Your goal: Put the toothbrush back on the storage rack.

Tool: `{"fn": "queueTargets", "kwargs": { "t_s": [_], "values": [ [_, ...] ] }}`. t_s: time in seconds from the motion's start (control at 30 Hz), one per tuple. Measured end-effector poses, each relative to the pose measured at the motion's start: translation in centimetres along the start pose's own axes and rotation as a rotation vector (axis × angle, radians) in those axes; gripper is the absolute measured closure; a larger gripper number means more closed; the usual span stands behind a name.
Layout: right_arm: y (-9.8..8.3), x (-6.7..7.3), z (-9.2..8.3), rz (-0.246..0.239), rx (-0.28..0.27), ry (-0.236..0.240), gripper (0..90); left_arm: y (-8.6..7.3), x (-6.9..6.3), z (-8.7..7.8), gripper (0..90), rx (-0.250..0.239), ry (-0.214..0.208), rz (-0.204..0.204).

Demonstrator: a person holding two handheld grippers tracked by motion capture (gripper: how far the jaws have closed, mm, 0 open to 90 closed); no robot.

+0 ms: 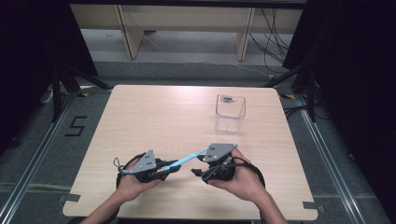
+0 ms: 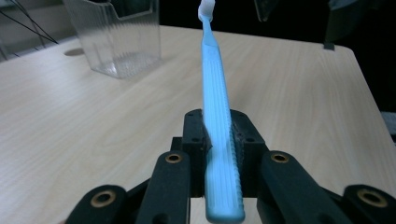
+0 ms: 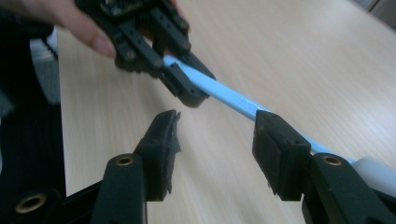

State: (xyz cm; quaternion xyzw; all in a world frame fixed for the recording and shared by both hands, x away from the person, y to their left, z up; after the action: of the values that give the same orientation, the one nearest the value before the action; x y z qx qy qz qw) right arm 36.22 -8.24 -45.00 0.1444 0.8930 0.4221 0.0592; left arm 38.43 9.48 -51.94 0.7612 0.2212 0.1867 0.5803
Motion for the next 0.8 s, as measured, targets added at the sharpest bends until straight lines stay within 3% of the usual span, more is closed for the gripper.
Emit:
{"fn": "queueTargets", "kwargs": {
  "t_s": [0.1, 0.13, 0.17, 0.27, 0.3, 0.4, 0.43, 0.53, 0.57, 0.63, 0.7, 0.8],
  "values": [
    [-0.3, 0.1, 0.3, 0.042, -0.112, -0.025, 50.7, 0.5, 0.4, -0.1, 77.9, -0.047, 0.034, -0.019],
    [-0.4, 0.1, 0.6, 0.097, -0.19, -0.043, 51.1, 0.7, 0.7, -0.4, 77.9, -0.066, 0.066, -0.016],
    [-0.4, 0.1, 0.6, 0.097, -0.19, -0.043, 51.1, 0.7, 0.7, -0.4, 77.9, -0.066, 0.066, -0.016],
    [-0.4, -0.3, 0.8, 0.177, -0.293, -0.057, 51.6, 1.1, 1.0, -0.7, 77.9, -0.091, 0.097, -0.02],
    [-0.4, -0.6, 0.8, 0.215, -0.33, -0.074, 52.3, 1.2, 1.1, -0.7, 77.9, -0.096, 0.103, -0.019],
    [-0.3, -1.0, 1.0, 0.305, -0.394, -0.06, 52.7, 1.3, 1.3, -0.8, 77.9, -0.108, 0.117, -0.031],
    [-0.1, -1.2, 1.1, 0.375, -0.437, -0.057, 52.8, 1.3, 1.4, -0.8, 77.9, -0.114, 0.12, -0.035],
    [-0.1, -1.5, 1.4, 0.41, -0.455, -0.051, 52.9, 1.4, 1.3, -0.8, 77.9, -0.124, 0.123, -0.039],
    [-0.1, -1.9, 1.9, 0.454, -0.478, -0.054, 52.9, 1.5, 1.2, -0.7, 77.8, -0.129, 0.121, -0.041],
    [-0.1, -2.1, 2.0, 0.462, -0.487, -0.056, 52.9, 1.5, 1.2, -0.8, 77.8, -0.132, 0.124, -0.04],
    [0.0, -2.4, 2.4, 0.519, -0.508, -0.04, 52.8, 1.4, 1.2, -0.8, 77.9, -0.132, 0.124, -0.041],
    [0.0, -2.9, 2.8, 0.549, -0.512, -0.038, 52.7, 1.4, 1.2, -0.8, 77.8, -0.134, 0.125, -0.04]
  ]
}}
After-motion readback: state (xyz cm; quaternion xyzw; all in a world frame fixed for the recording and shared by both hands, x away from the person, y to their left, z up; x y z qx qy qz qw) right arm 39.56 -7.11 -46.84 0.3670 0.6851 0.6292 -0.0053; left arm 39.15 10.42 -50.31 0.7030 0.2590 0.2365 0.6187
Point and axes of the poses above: each handheld gripper's, and its own axes: z roughly forward along the jaws, y roughly out of its top, x roughly to its left, the point moved 6 cm from there along z, roughly forward along the jaws, and after that the axes turned 8 degrees about y, right-handed, at the moved point
